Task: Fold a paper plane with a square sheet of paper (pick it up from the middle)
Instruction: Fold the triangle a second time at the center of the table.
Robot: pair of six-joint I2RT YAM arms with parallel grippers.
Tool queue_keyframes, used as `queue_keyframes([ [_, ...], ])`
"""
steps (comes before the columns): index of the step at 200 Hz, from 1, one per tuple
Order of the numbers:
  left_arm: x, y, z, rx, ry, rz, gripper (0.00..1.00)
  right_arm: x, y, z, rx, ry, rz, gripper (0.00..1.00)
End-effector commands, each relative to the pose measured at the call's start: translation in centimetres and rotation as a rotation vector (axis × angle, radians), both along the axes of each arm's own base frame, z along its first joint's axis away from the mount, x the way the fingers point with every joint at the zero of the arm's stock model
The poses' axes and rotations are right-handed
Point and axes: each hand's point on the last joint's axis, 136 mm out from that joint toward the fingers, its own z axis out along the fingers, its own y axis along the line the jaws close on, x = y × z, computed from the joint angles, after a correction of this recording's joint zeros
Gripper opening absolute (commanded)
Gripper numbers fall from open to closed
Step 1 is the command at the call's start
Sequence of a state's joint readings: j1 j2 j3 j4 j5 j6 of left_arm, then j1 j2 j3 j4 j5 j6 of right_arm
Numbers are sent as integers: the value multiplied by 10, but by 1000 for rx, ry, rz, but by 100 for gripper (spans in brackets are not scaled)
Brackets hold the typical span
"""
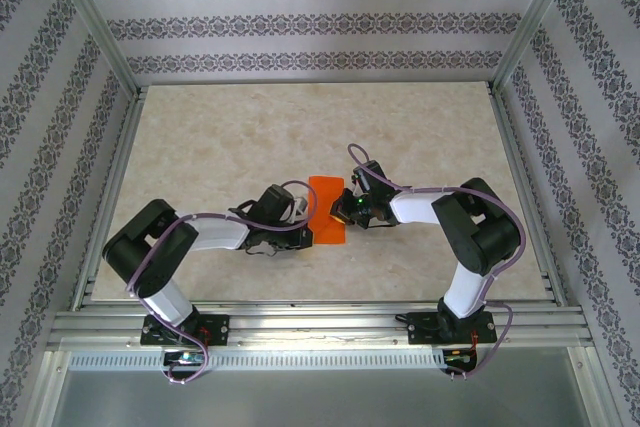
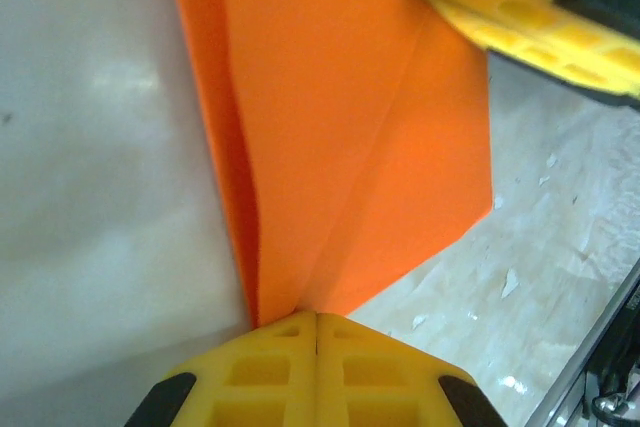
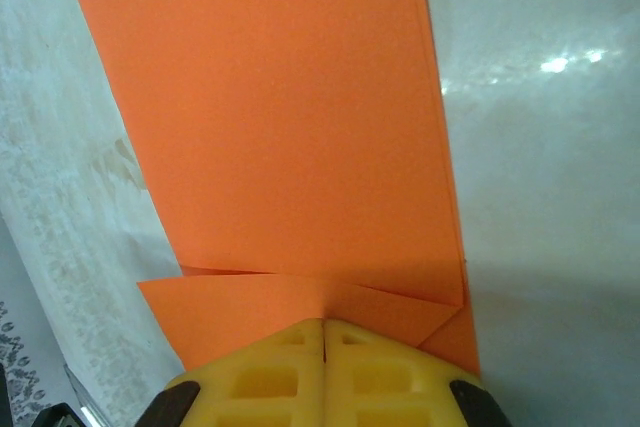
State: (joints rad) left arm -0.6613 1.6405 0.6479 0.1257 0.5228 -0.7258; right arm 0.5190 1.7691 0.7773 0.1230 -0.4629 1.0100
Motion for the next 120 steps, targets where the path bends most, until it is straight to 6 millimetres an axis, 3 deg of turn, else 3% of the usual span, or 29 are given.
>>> queue_keyframes([
  [1,-17,9,-4,13,64,27,3,-9,-21,-19,-107,51,-22,0],
  [14,-18,10,4,-11,56,49,2,-10,-20,-19,-101,51,-21,0],
  [42,-2,4,59,-120,-102,72,1,-8,-20,-16,-97,44,-21,0],
  [61,9,0,75,-127,-155,52,1,-8,-18,-14,-91,41,-17,0],
  [94,23,-19,62,-122,-98,10,0,-8,-17,-15,-92,40,-18,0],
  [120,38,-22,46,-89,-99,41,0,-7,-14,-15,-82,41,-16,0],
])
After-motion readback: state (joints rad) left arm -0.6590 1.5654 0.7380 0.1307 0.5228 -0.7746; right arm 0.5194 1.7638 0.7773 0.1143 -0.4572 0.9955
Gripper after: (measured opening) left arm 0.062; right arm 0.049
